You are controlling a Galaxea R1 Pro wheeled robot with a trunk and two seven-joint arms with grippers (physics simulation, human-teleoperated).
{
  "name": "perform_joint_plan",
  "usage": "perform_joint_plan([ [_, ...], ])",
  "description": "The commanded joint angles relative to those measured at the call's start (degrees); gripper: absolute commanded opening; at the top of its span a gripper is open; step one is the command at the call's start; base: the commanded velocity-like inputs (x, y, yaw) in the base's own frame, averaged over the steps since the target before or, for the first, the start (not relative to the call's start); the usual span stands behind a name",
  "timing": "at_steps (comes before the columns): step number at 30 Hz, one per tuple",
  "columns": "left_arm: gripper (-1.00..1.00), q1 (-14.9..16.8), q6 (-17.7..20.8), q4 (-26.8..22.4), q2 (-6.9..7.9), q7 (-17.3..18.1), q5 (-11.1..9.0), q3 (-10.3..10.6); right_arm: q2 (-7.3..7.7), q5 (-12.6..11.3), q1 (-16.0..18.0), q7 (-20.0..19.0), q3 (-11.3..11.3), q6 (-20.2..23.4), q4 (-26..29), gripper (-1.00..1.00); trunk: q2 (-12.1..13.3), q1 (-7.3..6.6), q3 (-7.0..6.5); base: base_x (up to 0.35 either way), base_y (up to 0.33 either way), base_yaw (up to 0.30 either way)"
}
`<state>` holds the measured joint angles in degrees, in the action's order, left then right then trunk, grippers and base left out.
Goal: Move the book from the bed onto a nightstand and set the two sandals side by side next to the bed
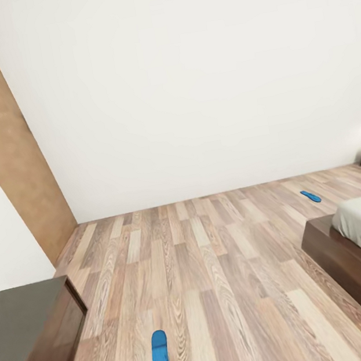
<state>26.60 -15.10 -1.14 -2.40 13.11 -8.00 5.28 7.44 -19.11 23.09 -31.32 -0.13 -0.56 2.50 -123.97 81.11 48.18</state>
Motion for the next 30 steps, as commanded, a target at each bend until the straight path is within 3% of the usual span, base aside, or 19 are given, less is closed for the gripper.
perform_joint_plan([
  [1, -1.00, 0.1, -0.2, 0.1, 0.00, 0.2, -0.6, 0.5, 0.02, -0.2, 0.0, -0.2, 0.0, -0.1, 0.0, 1.00, 0.0, 0.02, 0.06, 0.333, 0.000, 0.231],
  [30, -1.00, 0.1, -0.2, 0.1, 0.02, 0.1, -0.6, 0.4, 0.03, -0.2, 0.0, -0.2, 0.0, -0.1, 0.0, 1.00, 0.0, 0.02, 0.06, 0.333, 0.000, 0.040],
])
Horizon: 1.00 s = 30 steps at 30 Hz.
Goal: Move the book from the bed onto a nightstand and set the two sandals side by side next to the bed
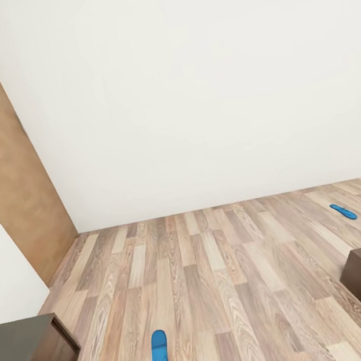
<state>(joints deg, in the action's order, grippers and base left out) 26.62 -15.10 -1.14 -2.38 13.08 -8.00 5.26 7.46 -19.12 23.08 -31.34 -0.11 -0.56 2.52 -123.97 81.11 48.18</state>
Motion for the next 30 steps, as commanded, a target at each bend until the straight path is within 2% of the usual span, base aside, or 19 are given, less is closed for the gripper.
perform_joint_plan([
  [1, -1.00, 0.0, -0.2, 0.1, 0.00, 0.2, -0.6, 0.5, 0.01, -0.2, 0.0, -0.2, 0.0, -0.1, -0.1, 1.00, 0.0, 0.02, 0.05, 0.333, 0.000, 0.000],
  [30, -1.00, 0.0, -0.2, 0.1, -0.05, 0.2, -0.6, 0.5, 0.01, -0.2, 0.0, -0.2, -0.1, -0.1, -0.1, 1.00, 0.0, 0.02, 0.05, 0.333, 0.000, 0.000],
])
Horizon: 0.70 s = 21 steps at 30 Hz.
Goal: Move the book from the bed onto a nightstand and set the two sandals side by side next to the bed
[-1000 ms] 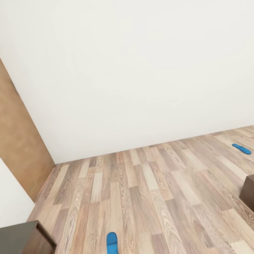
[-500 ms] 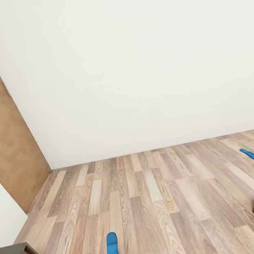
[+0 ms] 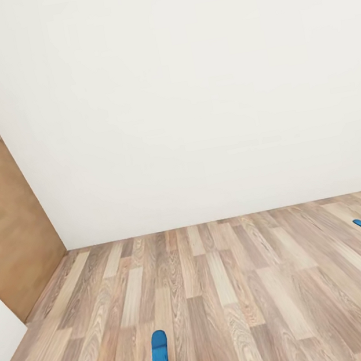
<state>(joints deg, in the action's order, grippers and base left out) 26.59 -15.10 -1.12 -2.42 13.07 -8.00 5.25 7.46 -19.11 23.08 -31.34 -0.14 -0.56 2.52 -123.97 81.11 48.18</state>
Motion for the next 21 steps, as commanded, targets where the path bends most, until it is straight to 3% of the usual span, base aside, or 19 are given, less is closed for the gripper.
perform_joint_plan([
  [1, -1.00, 0.1, -0.2, 0.1, -0.01, 0.2, -0.6, 0.5, 0.01, -0.2, 0.0, -0.2, 0.0, -0.1, -0.1, 1.00, 0.0, 0.02, 0.05, 0.332, 0.000, 0.000],
  [21, -1.00, 0.1, -0.2, 0.1, -0.04, 0.2, -0.6, 0.5, 0.01, -0.2, 0.0, -0.1, 0.0, -0.1, -0.1, 1.00, 0.0, 0.02, 0.05, 0.332, 0.000, -0.001],
])
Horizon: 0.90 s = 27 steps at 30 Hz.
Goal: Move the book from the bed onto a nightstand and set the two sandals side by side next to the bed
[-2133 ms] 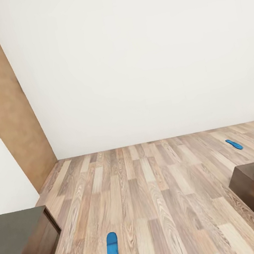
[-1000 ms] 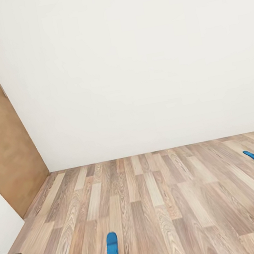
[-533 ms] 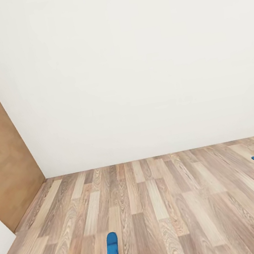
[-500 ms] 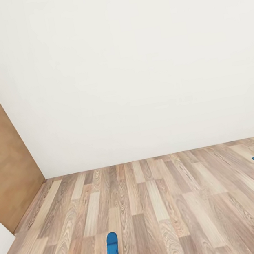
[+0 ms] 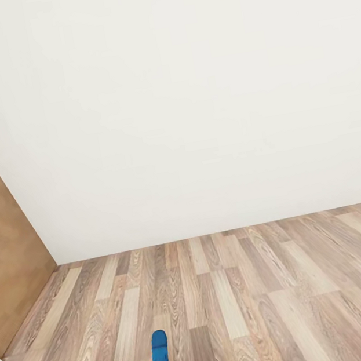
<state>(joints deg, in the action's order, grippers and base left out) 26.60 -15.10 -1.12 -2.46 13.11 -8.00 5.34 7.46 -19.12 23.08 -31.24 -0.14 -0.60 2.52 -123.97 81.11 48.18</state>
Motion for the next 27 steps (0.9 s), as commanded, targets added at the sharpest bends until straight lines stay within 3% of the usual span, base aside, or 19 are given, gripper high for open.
perform_joint_plan([
  [1, -1.00, 0.0, -0.2, 0.1, 0.00, 0.2, -0.6, 0.5, 0.01, -0.2, 0.0, -0.2, 0.0, 0.0, -0.1, 1.00, 0.0, 0.02, 0.05, 0.332, 0.000, -0.056],
  [8, -1.00, 0.0, -0.2, 0.1, -0.70, 0.2, -0.6, 0.4, 0.01, -0.2, 0.0, -0.2, 0.0, 0.0, -0.1, 1.00, 0.0, 0.02, 0.05, 0.333, 0.000, -0.150],
  [27, -1.00, 0.0, -0.2, 0.1, -0.88, 0.1, -0.6, 0.4, 0.01, -0.2, 0.0, -0.2, 0.0, 0.0, -0.1, 1.00, 0.0, 0.02, 0.05, 0.333, 0.000, -0.076],
])
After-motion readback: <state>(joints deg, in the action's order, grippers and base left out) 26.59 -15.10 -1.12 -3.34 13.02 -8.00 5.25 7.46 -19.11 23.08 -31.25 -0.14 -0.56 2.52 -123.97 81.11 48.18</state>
